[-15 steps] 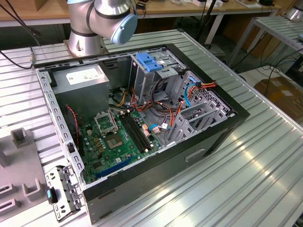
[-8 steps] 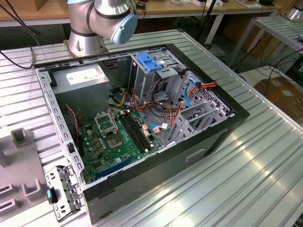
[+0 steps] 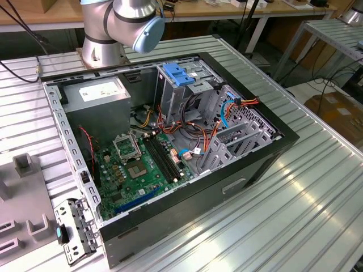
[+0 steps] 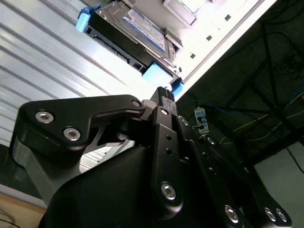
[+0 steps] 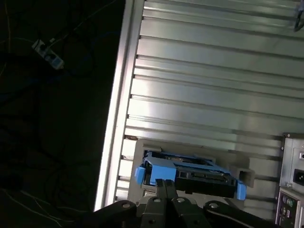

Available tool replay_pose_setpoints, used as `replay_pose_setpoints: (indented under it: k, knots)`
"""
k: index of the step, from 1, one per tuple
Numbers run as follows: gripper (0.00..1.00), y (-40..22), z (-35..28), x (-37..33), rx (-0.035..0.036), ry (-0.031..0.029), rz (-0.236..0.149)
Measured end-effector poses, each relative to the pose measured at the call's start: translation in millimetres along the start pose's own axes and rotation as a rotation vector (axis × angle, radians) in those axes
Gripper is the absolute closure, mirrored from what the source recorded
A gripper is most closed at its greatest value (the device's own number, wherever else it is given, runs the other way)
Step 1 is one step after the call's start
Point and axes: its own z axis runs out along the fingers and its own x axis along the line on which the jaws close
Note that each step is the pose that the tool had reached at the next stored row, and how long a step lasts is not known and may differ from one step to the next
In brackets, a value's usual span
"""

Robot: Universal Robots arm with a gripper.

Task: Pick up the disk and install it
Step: 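Pick up the disk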

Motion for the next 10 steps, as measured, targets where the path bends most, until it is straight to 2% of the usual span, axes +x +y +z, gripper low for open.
replay_pose_setpoints:
  k: [3, 6, 8, 10]
  knots:
    - [0.89, 0.0, 0.0, 0.0, 0.0015, 0.0026, -0.063]
    - [0.89, 0.0, 0.0, 0.0, 0.0037, 0.0061, -0.149]
    - [0.89, 0.0, 0.1, 0.0, 0.0046, 0.0077, -0.189]
    - [0.89, 0.0, 0.0, 0.0, 0.0063, 0.0105, -0.254]
